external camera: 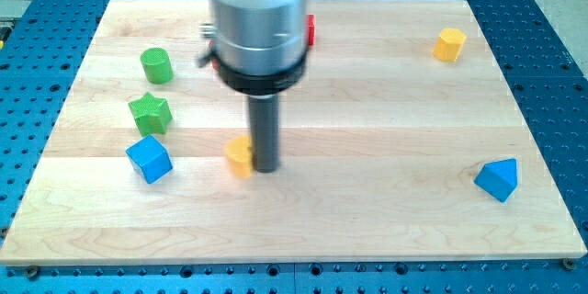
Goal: Move the red star to the top right of the red circle
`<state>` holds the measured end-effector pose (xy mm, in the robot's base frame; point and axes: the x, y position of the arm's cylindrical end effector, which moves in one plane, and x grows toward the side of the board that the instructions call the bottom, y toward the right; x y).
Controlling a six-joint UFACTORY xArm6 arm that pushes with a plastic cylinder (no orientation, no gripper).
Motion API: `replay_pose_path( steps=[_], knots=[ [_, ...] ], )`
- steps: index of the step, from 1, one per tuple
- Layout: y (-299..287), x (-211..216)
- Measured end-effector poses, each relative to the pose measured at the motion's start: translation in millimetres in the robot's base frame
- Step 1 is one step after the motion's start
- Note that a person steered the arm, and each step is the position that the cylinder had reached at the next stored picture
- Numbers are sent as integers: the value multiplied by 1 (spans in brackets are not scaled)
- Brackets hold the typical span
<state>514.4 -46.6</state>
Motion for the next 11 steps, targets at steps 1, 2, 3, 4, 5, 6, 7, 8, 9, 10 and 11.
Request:
replay_pose_path(
  steps=[1, 2, 3, 4, 5, 6, 7, 8, 9, 10, 11],
  knots=[
    [-7, 0],
    [27, -38],
    [72, -140],
    [94, -226],
    [88, -260],
    [61, -265],
    [27, -272],
    [30, -253],
    [30, -262],
    [-18, -264],
    [-16, -241]
  ],
)
